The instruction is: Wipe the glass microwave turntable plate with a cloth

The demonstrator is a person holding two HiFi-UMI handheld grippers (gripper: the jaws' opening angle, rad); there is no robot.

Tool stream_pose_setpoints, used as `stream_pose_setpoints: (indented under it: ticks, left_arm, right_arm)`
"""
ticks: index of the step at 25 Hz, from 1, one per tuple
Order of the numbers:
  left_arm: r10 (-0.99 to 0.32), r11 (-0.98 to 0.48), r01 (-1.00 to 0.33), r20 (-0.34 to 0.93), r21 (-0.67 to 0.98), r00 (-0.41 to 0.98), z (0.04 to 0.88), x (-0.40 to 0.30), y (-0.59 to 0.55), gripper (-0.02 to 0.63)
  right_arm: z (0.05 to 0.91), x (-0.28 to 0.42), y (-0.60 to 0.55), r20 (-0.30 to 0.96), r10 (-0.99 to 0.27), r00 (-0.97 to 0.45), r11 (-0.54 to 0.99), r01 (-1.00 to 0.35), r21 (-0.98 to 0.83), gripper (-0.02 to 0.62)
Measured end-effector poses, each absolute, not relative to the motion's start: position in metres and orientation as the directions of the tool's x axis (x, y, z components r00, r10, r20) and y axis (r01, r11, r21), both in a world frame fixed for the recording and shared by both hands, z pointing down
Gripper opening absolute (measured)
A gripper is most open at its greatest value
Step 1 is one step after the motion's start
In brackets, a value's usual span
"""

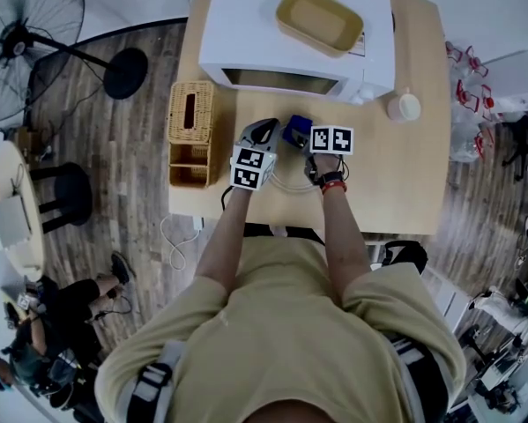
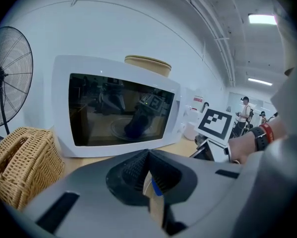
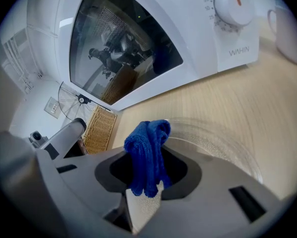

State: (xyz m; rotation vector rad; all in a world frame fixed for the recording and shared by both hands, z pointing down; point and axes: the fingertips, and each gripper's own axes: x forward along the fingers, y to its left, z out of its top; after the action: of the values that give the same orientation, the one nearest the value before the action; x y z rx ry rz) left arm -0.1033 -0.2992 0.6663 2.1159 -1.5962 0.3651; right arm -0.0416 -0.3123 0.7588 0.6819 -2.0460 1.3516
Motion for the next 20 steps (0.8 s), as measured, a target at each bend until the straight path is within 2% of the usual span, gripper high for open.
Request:
stream_pose_setpoints:
  ticks: [20]
  left_arm:
    - [-0.801, -0.265, -0.942, 0.497, 0.208, 0.335, 0.673, -0.079, -0.298, 0.018]
  right_arm:
    - [0.758, 0.005, -0.320, 0.737, -0.150, -0.660, 0.326, -0.736, -0.593, 0.130]
